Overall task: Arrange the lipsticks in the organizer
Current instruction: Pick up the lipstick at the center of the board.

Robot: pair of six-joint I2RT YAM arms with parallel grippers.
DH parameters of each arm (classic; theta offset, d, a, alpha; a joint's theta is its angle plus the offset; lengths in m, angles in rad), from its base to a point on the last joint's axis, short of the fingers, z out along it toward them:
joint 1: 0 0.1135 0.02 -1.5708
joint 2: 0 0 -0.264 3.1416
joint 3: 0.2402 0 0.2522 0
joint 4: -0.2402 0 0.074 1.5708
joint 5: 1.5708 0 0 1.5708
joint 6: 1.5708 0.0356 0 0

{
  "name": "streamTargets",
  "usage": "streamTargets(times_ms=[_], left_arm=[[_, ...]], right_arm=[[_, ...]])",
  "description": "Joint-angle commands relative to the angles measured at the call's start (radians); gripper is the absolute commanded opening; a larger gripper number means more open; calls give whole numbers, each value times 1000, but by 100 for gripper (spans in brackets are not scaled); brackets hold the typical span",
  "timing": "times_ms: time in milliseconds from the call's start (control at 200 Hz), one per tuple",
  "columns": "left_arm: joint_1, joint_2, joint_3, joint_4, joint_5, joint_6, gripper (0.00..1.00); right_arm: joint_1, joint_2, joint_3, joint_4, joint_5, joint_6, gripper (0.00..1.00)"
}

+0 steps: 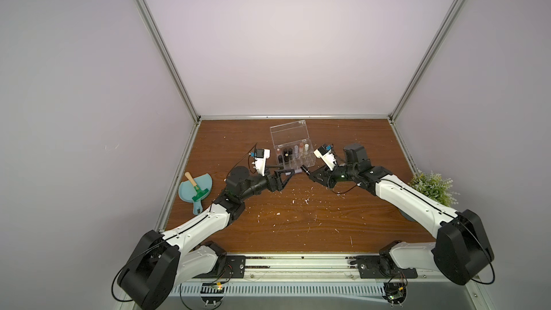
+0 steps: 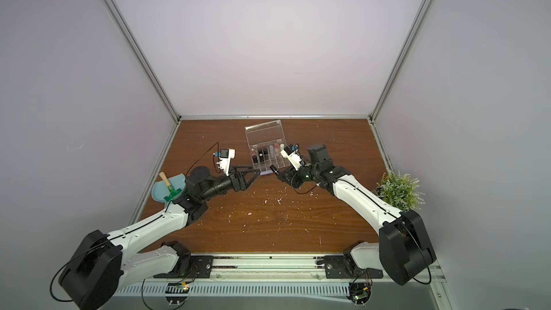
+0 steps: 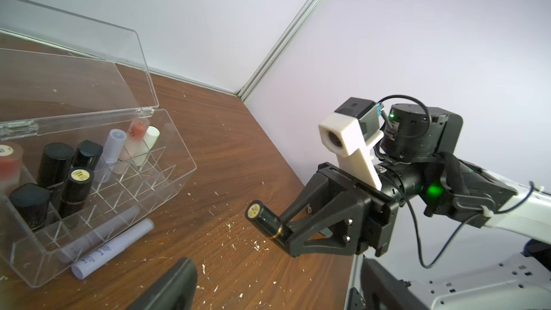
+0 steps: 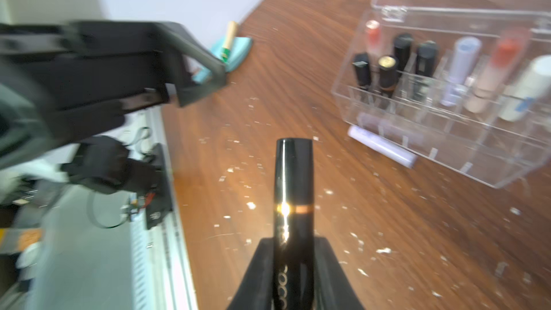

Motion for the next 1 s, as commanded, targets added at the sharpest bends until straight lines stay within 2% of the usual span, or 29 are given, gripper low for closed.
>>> streamTargets(times_ms=[0,150,300,505,585,836,991], left_arm=[[14,9,-3,138,98,-58,89],[14,38,9,188,150,-80,84],[13,39,11,202,168,-89,76],[13,34,10,202,170,-89,75],[13,31,10,203,170,-91,72],[12,31,13,202,179,-97,52],[12,30,17,202,178,-98,47]], right_arm=[[3,-68,9,83,-169,72,22],[11,-94,-15,188,-254,143,23],[31,-69,-6,192,-265,145,23],[69,-44,3,195,-261,140,23],[73,-38,6,187,-257,135,23],[82,-34,12,187,-257,134,23],[86,-28,15,183,-262,130,23]])
